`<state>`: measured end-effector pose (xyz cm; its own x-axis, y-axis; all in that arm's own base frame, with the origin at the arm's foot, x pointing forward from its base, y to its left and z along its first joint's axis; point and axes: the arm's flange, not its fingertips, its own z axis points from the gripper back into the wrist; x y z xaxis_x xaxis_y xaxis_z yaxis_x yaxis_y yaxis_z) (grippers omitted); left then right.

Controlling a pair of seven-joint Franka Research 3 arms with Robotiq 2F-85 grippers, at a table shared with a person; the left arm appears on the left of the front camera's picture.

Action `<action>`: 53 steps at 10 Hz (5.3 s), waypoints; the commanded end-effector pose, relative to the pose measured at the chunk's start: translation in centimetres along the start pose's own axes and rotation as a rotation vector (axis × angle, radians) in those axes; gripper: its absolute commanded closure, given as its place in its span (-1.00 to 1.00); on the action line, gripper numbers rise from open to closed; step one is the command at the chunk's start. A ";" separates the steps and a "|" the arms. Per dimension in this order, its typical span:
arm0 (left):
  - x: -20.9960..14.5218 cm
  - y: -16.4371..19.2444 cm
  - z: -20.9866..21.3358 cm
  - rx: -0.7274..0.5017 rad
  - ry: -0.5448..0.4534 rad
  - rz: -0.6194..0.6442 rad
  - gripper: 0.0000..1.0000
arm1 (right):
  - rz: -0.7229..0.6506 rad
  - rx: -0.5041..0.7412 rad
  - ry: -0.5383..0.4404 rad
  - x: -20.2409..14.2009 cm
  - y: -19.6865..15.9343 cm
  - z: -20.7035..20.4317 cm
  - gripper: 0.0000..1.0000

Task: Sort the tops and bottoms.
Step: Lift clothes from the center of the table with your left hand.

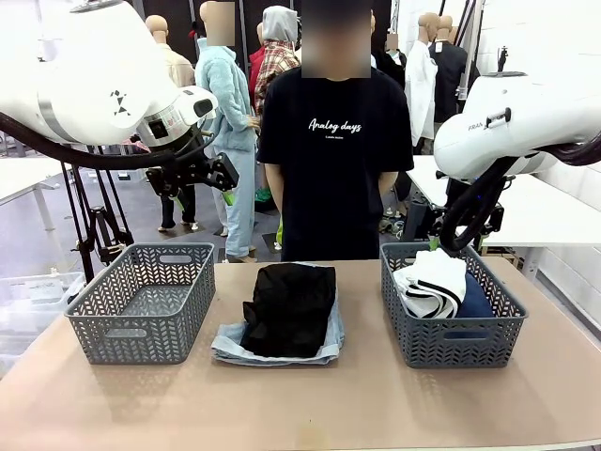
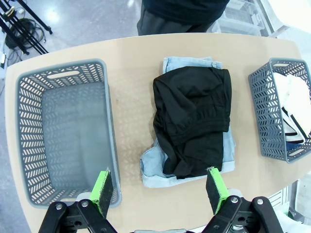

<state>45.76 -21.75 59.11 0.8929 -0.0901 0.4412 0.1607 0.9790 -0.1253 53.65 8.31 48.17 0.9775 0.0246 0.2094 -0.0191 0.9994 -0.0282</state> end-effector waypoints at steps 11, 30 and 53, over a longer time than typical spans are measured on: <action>0.1 0.2 0.1 -0.001 -0.008 0.002 -1.00 | 0.634 0.241 -0.363 -7.9 2.2 14.8 -1.00; 2.0 -10.5 -17.0 0.013 0.298 -0.249 -1.00 | 0.624 0.254 -0.362 -8.3 3.3 14.6 -1.00; 7.1 -6.8 -29.3 0.068 0.362 0.140 -0.01 | 0.624 0.254 -0.362 -8.3 3.3 14.6 -1.00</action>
<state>63.00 -34.41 36.54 0.9963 0.0188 0.0841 -0.0111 0.9959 -0.0900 42.43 11.82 60.88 0.6414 0.5474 0.5375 -0.6306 0.7752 -0.0370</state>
